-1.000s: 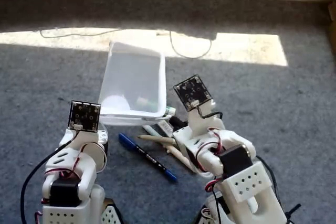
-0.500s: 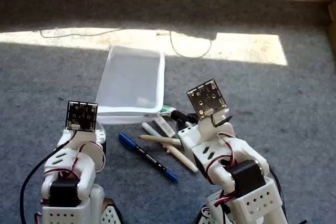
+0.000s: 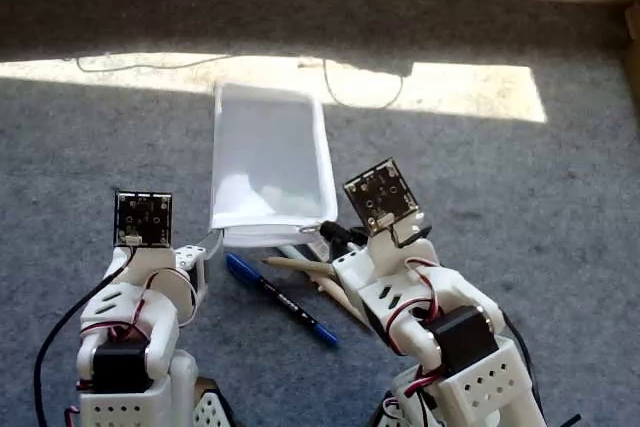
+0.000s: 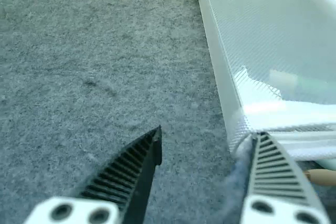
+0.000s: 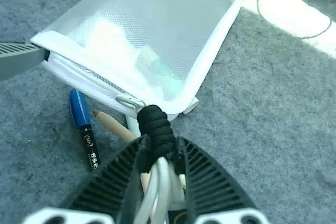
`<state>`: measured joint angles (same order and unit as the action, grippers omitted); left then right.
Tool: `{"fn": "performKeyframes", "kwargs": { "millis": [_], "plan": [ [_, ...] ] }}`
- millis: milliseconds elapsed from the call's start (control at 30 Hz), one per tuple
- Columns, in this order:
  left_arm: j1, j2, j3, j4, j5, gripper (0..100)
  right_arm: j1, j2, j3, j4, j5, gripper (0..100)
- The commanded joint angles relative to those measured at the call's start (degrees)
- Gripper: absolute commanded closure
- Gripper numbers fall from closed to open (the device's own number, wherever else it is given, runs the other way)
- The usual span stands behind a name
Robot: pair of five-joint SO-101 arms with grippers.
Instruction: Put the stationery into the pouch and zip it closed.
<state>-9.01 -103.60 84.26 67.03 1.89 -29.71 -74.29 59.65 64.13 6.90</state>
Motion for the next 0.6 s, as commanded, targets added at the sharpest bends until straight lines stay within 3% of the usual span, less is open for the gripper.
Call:
{"fn": "performKeyframes", "kwargs": {
  "millis": [0, 133, 400, 567],
  "plan": [
    [-0.66, -0.66, -0.13, -1.23, 0.70, 71, -0.92, -1.71, -1.01, 0.22, -0.35, 97.7],
    [-0.66, -0.66, 0.40, -1.58, 0.18, 71, -0.92, -1.80, -1.10, 0.48, -0.35, 97.7],
    [-0.57, -0.66, 7.43, -14.77, 0.18, 71, -3.82, -1.80, -4.35, 5.32, 0.00, 97.7],
    [3.21, -0.66, 7.78, -15.47, 0.18, 71, -6.55, -1.80, -4.62, 5.49, 0.09, 97.7]
  ]
}}
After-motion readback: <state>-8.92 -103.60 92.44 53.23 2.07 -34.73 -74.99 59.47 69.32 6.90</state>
